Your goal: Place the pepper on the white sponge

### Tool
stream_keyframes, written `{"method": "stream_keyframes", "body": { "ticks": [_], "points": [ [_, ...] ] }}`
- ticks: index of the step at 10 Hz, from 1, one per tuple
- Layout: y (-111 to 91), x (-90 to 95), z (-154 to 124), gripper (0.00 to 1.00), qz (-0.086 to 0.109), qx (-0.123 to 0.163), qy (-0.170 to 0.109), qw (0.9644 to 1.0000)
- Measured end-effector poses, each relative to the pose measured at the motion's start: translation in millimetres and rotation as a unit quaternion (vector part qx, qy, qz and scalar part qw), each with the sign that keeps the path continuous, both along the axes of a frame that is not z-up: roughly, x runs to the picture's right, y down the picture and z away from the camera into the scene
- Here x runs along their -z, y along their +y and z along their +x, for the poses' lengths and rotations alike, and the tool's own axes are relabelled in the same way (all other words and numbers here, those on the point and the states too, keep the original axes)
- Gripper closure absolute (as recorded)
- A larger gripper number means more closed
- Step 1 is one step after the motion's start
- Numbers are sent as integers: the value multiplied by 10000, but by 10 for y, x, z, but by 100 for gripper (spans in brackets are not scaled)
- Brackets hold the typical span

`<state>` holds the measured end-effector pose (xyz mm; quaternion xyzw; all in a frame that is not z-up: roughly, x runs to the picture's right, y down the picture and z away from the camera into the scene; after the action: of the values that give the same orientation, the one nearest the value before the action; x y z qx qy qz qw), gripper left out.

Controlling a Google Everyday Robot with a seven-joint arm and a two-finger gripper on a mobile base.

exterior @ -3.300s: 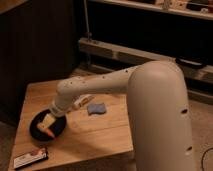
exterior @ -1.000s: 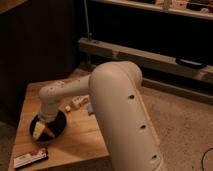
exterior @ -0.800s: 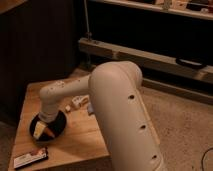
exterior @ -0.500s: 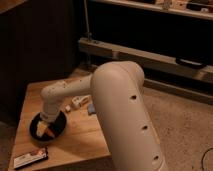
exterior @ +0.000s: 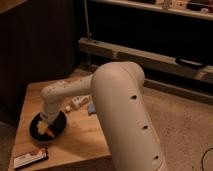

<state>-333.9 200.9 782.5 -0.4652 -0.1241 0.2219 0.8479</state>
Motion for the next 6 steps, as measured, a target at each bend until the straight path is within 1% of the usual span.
{"method": "stream_keyframes", "body": {
  "ticks": [4,6],
  "points": [
    [29,-36,14,42,17,9,18,10000],
    [59,-51,-2,42,39,66,4,10000]
  ]
}}
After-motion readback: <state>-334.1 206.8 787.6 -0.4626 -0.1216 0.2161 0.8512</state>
